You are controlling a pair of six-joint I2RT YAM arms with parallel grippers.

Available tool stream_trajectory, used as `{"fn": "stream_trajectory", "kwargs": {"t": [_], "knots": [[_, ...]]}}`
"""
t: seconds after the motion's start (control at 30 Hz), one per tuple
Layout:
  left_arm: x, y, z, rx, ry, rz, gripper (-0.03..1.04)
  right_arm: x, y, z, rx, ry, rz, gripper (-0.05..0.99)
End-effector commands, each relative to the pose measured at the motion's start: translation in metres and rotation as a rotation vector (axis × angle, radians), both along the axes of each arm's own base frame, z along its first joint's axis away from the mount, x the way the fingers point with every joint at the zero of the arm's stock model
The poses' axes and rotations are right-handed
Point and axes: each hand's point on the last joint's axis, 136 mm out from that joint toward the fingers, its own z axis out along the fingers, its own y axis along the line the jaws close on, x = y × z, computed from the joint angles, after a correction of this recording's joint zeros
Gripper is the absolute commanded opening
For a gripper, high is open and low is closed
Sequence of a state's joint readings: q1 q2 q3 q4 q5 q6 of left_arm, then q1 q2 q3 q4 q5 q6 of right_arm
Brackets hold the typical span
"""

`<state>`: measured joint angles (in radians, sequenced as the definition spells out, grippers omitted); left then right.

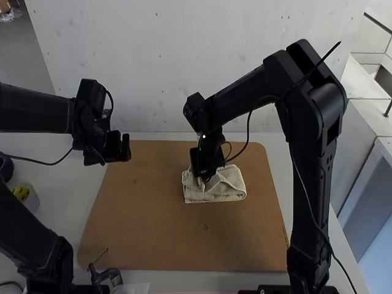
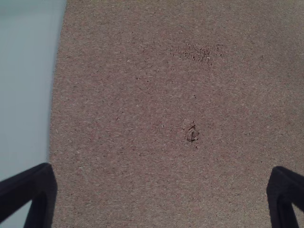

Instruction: Fold the towel.

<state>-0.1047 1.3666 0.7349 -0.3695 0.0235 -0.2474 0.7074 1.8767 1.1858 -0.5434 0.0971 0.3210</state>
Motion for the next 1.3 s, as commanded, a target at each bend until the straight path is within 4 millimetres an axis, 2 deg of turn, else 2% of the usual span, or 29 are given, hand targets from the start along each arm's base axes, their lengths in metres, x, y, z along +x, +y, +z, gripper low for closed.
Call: {"fn": "stream_trajectory", "kwargs": {"t": [0.0, 0.07, 0.1, 0.33, 0.37, 0.57, 0.63, 0.67, 0.7, 0.77, 0.8, 0.9, 0.97, 1.0, 1.03, 1.13, 1.23, 1.27], "knots": [[0.001, -0.001, 0.005, -0.009, -0.027, -0.01, 0.99, -0.002, 0.009, -0.003, -0.017, -0.014, 0.027, 0.02], [0.0, -0.001, 0.003, -0.009, -0.027, -0.01, 0.99, -0.005, 0.012, -0.007, -0.024, -0.006, 0.036, 0.02], [0.0, -0.001, 0.003, -0.01, -0.03, -0.009, 0.99, -0.007, 0.027, -0.012, -0.015, -0.003, 0.061, 0.02], [0.0, 0.002, 0.006, -0.025, -0.038, -0.004, 0.99, -0.002, 0.052, -0.011, 0.009, -0.023, 0.089, 0.02], [0.001, 0.003, 0.006, -0.024, -0.039, -0.002, 0.99, 0.001, 0.06, -0.013, 0.021, -0.034, 0.097, 0.02], [0.001, 0.001, 0.006, -0.03, -0.04, -0.006, 0.99, 0.003, 0.067, -0.017, 0.027, -0.039, 0.102, 0.02], [0.001, 0.002, 0.005, -0.03, -0.039, -0.004, 0.99, 0.006, 0.065, -0.015, 0.023, -0.045, 0.095, 0.02], [0.002, 0.002, 0.006, -0.029, -0.042, -0.005, 0.99, 0.008, 0.065, -0.008, 0.029, -0.061, 0.092, 0.05], [0.002, 0.002, 0.008, -0.03, -0.048, -0.006, 0.99, 0.012, 0.064, 0.002, 0.043, -0.077, 0.083, 0.24], [0.003, 0.002, 0.012, -0.031, -0.063, -0.006, 0.99, 0.021, 0.063, 0.026, 0.081, -0.114, 0.067, 0.74], [0.004, 0.001, 0.016, -0.032, -0.077, -0.008, 0.99, 0.026, 0.061, 0.04, 0.103, -0.138, 0.056, 0.96], [0.005, 0.0, 0.023, -0.034, -0.099, -0.011, 0.99, 0.036, 0.052, 0.077, 0.159, -0.198, 0.026, 0.97], [0.005, 0.0, 0.026, -0.035, -0.108, -0.012, 0.99, 0.042, 0.039, 0.094, 0.182, -0.221, -0.004, 0.97], [0.005, 0.001, 0.028, -0.034, -0.116, -0.011, 0.99, 0.047, 0.023, 0.105, 0.189, -0.244, -0.034, 0.97], [0.004, 0.002, 0.03, -0.033, -0.119, -0.007, 0.99, 0.056, -0.008, 0.11, 0.187, -0.268, -0.09, 0.97], [0.002, 0.007, 0.033, -0.017, -0.14, -0.01, 0.99, 0.064, -0.06, 0.108, 0.169, -0.307, -0.165, 0.97], [0.001, 0.014, 0.047, -0.019, -0.189, 0.008, 0.99, 0.069, -0.139, 0.119, 0.163, -0.435, -0.263, 0.97], [0.0, 0.015, 0.048, -0.019, -0.192, 0.008, 0.99, 0.067, -0.151, 0.12, 0.158, -0.449, -0.282, 0.97]]}}
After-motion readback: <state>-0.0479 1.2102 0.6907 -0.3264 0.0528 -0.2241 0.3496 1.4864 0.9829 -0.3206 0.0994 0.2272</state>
